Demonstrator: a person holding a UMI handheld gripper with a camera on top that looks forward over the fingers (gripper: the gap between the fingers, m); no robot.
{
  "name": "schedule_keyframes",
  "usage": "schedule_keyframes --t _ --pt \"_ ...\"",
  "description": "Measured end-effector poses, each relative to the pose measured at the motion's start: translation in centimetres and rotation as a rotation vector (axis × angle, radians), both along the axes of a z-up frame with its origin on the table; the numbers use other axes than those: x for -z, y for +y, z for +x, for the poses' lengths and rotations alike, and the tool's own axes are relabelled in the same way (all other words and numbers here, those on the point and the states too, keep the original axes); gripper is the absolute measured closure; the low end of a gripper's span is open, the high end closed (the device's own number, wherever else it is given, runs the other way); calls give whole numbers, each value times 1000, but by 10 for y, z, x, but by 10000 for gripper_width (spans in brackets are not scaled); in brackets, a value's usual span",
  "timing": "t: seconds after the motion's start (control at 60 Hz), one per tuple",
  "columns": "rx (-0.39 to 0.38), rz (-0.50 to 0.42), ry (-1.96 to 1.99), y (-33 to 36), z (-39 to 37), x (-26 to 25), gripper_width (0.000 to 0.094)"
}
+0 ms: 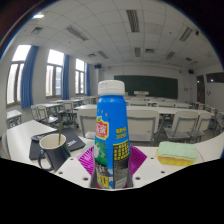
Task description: Pour water
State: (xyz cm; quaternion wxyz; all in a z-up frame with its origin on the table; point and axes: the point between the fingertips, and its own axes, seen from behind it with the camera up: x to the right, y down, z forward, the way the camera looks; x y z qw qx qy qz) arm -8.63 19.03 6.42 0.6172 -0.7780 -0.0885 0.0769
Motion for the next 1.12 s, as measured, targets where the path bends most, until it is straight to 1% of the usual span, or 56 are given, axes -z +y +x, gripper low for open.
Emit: schedule_keyframes --t 0.067,0.1,0.133,0.217,0.3,0.35,0.417,0.45,0.483,0.517,0.55,0.6,0.667,0.733,0.767,0.817,0.867,0.95,1.017,1.117 --pt "4 -20 -10 -9 17 6 516" --pt "-7 -8 -10 -10 16 4 510" --pt "-17 -16 -21 -6 11 4 510" --pt "-25 -53 -26 -16 22 10 498" --pt "-25 -47 -17 -16 21 8 497" --pt "-18 -47 -11 -15 21 9 463" --pt "-12 -53 -22 -15 23 12 362" --pt "-5 -76 -34 -19 25 12 318" --pt "2 -117 -56 -25 30 20 204" --pt "17 -129 -65 -32 34 19 66" --pt "45 -112 -63 -35 37 14 96" --pt "80 -87 -58 -40 41 9 77" --pt "102 -74 -38 -69 54 1 80" --pt "113 -37 -1 -96 45 -4 91" --pt "107 -26 17 -119 38 -7 91" --pt "76 -3 48 -142 40 -6 75" --pt "41 22 81 -169 24 -5 91" --pt "5 18 123 -206 12 10 90" --pt "-10 21 139 -235 2 23 93" --pt "-5 16 117 -247 12 41 92"
